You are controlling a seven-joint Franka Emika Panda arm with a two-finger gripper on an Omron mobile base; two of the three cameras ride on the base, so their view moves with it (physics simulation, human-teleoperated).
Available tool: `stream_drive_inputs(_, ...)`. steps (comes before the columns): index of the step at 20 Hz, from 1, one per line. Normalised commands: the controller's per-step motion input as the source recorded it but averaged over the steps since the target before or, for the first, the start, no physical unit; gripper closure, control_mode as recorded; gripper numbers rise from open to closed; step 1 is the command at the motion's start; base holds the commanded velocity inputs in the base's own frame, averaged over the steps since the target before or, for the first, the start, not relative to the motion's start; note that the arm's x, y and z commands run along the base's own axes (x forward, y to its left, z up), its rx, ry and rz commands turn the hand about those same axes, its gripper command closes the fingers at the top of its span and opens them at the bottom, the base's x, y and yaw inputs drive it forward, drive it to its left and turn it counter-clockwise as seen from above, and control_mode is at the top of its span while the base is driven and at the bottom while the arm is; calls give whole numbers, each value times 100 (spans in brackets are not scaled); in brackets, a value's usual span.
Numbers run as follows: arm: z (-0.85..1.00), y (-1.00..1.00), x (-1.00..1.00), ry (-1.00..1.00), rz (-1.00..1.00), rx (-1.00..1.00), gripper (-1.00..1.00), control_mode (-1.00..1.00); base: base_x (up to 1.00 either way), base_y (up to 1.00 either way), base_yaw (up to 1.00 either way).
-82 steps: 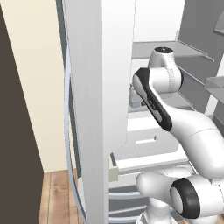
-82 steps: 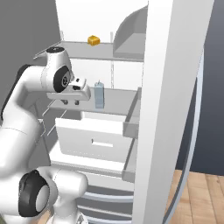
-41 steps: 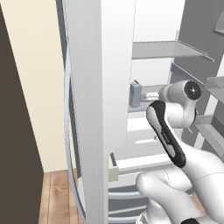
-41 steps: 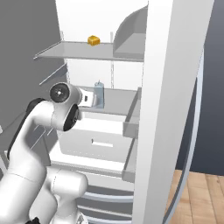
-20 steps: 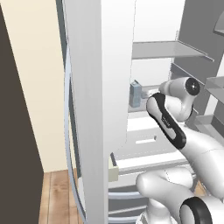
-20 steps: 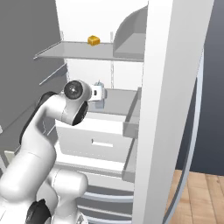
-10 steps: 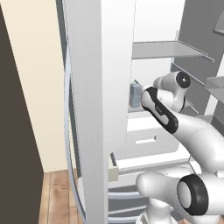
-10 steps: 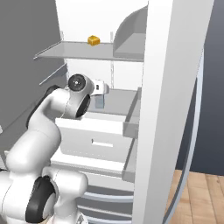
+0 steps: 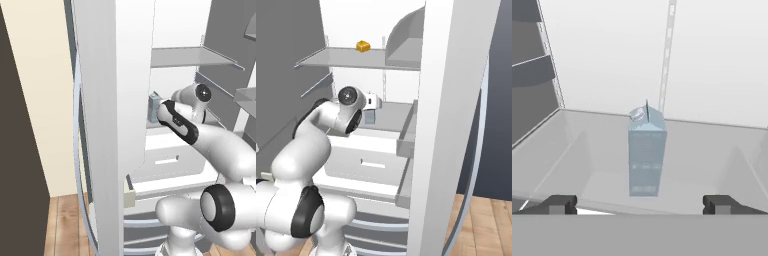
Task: Take out the milk from the fridge and place it on the tray on the counter. Then take the sugar cube near the tray and place it in the tray.
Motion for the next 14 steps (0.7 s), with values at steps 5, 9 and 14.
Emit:
stream_drive_inputs(5,-10,0,13,0,0,0,-100,-100,0,0,0)
stream_drive_inputs(9,-5,0,12,0,0,0,-100,-100,0,0,0)
stream_drive_inputs(14,0,0,25,0,0,0,-100,-100,0,0,0)
